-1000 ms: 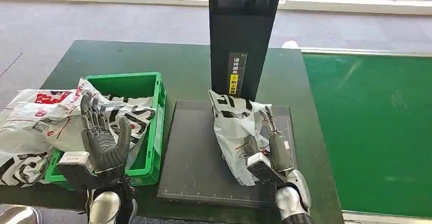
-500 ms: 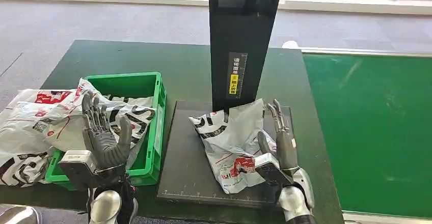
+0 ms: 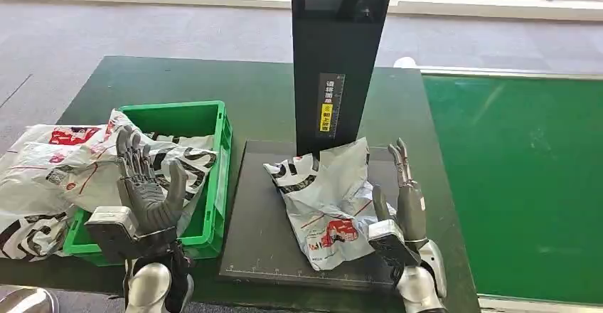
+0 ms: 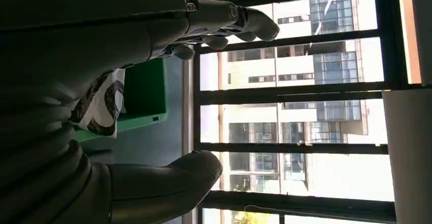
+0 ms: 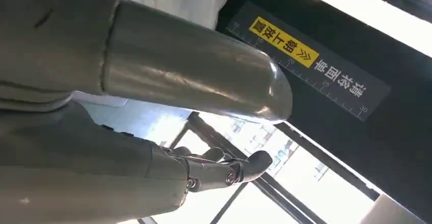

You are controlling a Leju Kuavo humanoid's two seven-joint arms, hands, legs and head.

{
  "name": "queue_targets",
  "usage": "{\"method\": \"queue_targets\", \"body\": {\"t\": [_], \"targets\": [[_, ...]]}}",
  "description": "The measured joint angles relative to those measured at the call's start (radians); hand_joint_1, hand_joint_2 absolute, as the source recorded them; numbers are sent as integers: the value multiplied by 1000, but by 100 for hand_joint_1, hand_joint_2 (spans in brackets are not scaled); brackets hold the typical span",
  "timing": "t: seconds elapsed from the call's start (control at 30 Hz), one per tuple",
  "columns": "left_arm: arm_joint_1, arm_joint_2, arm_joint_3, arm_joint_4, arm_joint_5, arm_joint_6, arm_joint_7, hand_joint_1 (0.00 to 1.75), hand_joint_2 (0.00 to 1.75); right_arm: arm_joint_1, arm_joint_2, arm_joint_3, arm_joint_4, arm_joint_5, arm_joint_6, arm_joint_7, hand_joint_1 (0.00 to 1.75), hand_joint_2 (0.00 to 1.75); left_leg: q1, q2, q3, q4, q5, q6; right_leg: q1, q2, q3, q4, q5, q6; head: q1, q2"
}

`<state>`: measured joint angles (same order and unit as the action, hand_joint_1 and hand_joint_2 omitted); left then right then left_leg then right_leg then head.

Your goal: Moved the parcel from conveyor to table for the left to box.

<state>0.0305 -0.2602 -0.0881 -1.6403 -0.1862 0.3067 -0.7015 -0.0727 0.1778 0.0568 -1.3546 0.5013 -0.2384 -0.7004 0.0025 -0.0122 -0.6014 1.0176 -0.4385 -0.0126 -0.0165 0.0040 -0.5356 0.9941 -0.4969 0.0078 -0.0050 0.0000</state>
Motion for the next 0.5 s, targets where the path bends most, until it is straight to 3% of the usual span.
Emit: {"method": "queue_targets", "body": {"t": [0.27, 0.5], "targets": [[-2, 0, 0, 5, 0, 0, 0, 0, 175, 3, -3, 0, -2, 0, -19, 0, 0, 0, 0, 0, 0, 0, 0, 0, 0, 0, 0, 0, 0, 0, 0, 0], [-46, -1, -49, 67, -97, -36, 0, 0, 175, 16, -4, 0, -64, 64, -280, 0, 0, 0, 0, 0, 0, 0, 0, 0, 0, 0, -1, 0, 0, 0, 0, 0]]}}
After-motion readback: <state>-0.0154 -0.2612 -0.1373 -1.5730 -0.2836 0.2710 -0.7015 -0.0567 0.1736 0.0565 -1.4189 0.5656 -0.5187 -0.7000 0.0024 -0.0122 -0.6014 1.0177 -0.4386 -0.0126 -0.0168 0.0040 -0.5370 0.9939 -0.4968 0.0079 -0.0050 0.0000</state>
